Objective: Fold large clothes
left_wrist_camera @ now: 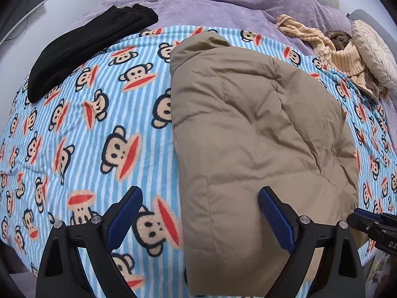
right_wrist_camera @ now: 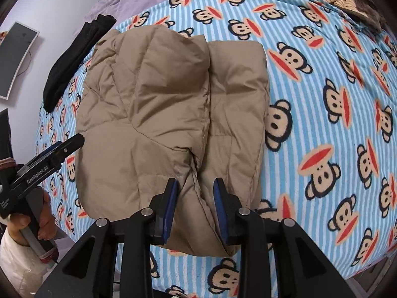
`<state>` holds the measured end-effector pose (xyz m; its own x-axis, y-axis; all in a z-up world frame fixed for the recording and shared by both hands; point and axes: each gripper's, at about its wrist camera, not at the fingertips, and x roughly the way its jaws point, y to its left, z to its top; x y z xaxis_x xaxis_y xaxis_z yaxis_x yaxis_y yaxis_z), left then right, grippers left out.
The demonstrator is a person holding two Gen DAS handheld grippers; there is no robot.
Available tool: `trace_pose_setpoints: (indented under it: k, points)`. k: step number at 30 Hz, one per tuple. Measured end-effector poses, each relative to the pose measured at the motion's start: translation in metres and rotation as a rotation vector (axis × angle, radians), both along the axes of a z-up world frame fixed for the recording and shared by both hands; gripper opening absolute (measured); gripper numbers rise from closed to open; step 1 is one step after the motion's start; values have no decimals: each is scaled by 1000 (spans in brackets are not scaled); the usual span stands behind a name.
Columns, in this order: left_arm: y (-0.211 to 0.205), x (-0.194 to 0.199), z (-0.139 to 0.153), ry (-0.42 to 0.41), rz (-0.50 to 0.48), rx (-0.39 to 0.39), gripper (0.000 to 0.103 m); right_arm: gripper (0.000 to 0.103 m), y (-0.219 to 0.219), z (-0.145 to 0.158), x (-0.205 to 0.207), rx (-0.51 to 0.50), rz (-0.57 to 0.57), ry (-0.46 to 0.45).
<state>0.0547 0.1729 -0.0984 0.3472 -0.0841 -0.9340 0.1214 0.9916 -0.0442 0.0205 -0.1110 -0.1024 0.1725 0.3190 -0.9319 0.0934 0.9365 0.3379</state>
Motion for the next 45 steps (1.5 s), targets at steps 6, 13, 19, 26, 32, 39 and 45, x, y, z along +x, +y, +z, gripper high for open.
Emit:
trace_pose_setpoints:
  k: [6,13,19,26,32,39,45]
  points:
    - [4,-20,11,3,-6,-8,96,34,1,11,-10,-14,-25,-15]
    - [9,-32,21,9,5,-10,96,44,4,24,-27,-20,-59,-34]
    - [9,-47,30,-7,8,-20,103,44,4,34,-35,-29,-54,-46]
    - [-1,-70,40,-22,19,25,103,45,-1,41,-48,-1,-51,-73]
    - [-5,-93,69,-109,30,48,103,57,-3,58,-62,-15,-43,-112]
    - [-13,-110,93,-140,54,70,103,80,-1,92,-70,-67,-39,-210]
    - [-15,-120,115,-176,62,75,103,93,5,113,-74,-114,-43,-277]
